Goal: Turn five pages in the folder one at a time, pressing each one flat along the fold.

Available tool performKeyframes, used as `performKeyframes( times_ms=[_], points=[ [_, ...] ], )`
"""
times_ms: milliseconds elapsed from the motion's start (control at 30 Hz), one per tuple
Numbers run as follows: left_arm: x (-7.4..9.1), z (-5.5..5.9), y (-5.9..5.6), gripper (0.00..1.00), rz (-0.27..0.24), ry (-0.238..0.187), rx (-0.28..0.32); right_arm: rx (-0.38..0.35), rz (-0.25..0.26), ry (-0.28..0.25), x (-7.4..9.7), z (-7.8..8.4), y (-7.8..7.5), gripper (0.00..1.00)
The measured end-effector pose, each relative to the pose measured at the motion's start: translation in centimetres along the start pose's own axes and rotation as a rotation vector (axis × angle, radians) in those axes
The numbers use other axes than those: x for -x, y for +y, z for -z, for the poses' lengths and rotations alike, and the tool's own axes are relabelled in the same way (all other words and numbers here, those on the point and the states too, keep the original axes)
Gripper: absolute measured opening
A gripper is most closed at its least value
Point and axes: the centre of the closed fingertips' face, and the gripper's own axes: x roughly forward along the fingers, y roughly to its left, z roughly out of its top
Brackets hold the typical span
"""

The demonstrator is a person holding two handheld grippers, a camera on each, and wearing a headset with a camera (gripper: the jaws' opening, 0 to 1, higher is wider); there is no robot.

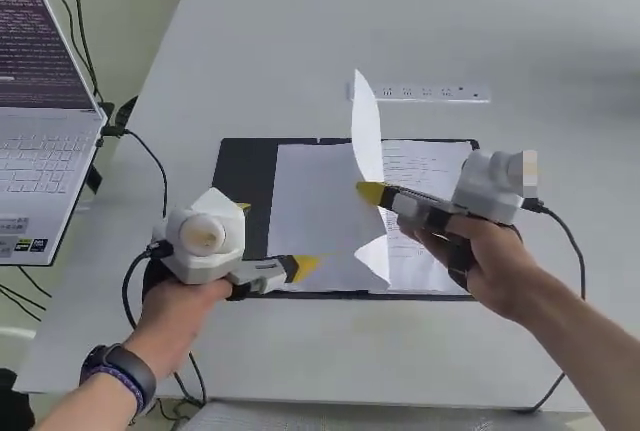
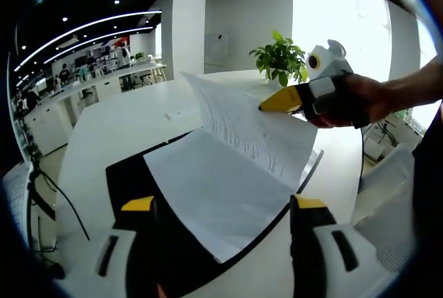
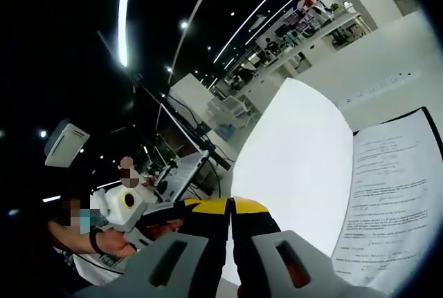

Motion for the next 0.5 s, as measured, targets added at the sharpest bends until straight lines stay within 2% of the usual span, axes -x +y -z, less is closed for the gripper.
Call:
performKeyframes(
  times_ms=[133,267,367,500],
  points=[
    [0.6,0.0,0.7,0.77,-0.012,-0.013,0.011,0.0,-0.012,0.036,-1.8,1.1,0.6,0.0],
    [1.2,0.3,0.9,0.77,-0.016,-0.016,0.014,-0.003,-0.012,0.062,-3.0,2.0,0.7,0.0],
    [1.7,0.8,1.2,0.77,-0.022,-0.012,0.025,0.0,0.009,0.082,-3.9,2.8,0.0,0.0],
    [2.0,1.6,1.8,0.76,-0.039,-0.01,0.056,-0.035,0.033,0.108,-5.0,3.9,-0.8,0.0]
  ],
)
